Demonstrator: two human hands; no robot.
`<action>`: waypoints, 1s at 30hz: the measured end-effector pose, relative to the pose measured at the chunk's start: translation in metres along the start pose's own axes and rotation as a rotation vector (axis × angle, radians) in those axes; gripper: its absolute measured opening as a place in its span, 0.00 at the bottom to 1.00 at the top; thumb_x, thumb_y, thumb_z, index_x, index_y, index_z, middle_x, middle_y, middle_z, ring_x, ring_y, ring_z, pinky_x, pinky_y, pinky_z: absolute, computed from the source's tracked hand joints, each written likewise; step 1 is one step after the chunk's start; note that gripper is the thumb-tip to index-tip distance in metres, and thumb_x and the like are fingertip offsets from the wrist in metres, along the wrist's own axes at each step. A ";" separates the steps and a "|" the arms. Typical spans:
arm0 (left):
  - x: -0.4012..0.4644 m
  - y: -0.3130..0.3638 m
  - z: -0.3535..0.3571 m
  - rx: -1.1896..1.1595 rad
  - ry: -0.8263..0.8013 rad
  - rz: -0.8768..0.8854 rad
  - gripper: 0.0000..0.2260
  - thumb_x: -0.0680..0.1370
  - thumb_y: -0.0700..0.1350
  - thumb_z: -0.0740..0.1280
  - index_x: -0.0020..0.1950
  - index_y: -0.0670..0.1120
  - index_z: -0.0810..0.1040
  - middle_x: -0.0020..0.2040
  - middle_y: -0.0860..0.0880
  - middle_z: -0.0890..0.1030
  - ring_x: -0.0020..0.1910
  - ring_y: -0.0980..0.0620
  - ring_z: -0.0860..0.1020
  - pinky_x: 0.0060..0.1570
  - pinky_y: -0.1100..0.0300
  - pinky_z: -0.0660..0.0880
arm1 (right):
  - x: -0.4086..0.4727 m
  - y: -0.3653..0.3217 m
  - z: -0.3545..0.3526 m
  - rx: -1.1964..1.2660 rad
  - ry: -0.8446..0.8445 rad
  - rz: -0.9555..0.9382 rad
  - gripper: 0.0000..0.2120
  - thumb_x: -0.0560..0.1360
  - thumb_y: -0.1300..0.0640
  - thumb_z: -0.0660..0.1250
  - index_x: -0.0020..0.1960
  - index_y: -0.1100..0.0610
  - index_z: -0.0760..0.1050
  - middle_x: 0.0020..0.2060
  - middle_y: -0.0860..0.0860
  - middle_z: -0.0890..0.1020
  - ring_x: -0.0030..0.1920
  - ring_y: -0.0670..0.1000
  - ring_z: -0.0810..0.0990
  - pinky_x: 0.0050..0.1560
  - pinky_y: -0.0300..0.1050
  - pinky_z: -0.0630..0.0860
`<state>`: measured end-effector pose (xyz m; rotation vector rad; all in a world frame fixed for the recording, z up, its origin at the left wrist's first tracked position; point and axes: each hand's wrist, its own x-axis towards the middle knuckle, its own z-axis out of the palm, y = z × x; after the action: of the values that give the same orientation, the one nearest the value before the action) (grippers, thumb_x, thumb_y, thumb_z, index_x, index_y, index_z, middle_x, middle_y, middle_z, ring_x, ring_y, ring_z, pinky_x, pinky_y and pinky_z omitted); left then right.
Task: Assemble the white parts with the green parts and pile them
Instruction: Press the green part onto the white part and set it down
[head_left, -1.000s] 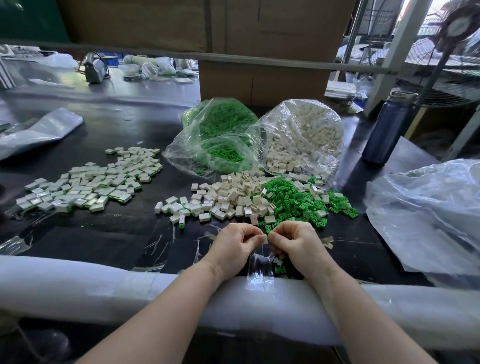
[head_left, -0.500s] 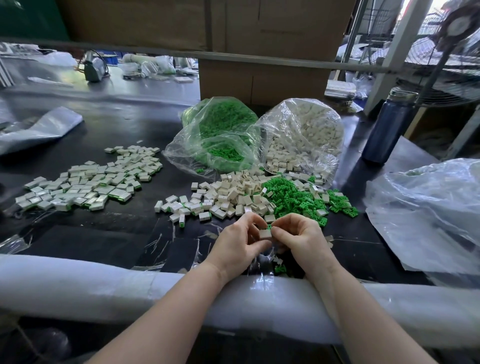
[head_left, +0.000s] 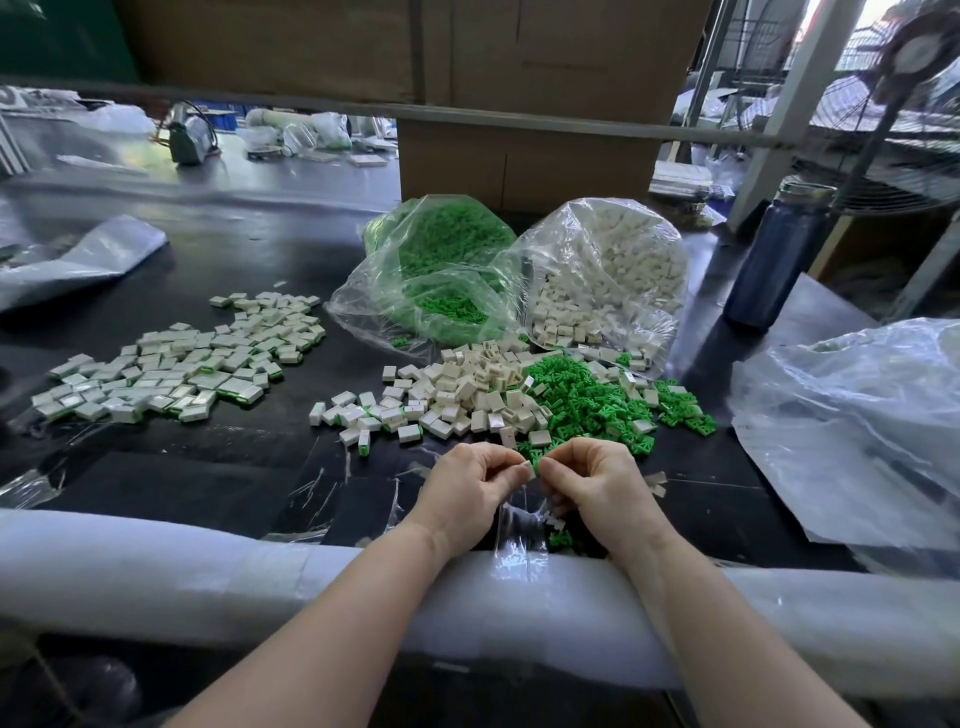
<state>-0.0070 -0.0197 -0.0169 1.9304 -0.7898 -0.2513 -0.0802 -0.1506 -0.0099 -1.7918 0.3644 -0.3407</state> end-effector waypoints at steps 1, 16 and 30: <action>0.000 0.000 0.000 0.011 0.001 -0.003 0.05 0.76 0.44 0.68 0.49 0.46 0.83 0.39 0.55 0.81 0.42 0.57 0.78 0.49 0.64 0.75 | -0.001 0.000 0.000 -0.021 -0.007 -0.009 0.08 0.74 0.66 0.67 0.36 0.59 0.76 0.28 0.54 0.78 0.27 0.51 0.74 0.31 0.46 0.75; -0.001 0.000 0.001 0.171 -0.019 0.056 0.07 0.76 0.43 0.68 0.51 0.43 0.83 0.37 0.57 0.74 0.43 0.55 0.74 0.49 0.62 0.72 | -0.003 -0.002 -0.002 -0.099 -0.085 -0.001 0.09 0.73 0.68 0.68 0.35 0.59 0.76 0.25 0.51 0.77 0.24 0.45 0.73 0.26 0.38 0.73; -0.002 0.003 0.000 0.093 -0.018 0.040 0.07 0.76 0.43 0.67 0.51 0.44 0.82 0.41 0.52 0.79 0.44 0.54 0.77 0.50 0.62 0.74 | 0.000 0.001 -0.003 -0.022 -0.065 -0.009 0.09 0.73 0.66 0.69 0.35 0.58 0.77 0.25 0.51 0.78 0.24 0.44 0.74 0.26 0.37 0.72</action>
<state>-0.0101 -0.0194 -0.0145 1.9995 -0.8652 -0.2112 -0.0817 -0.1529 -0.0099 -1.8226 0.3150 -0.2850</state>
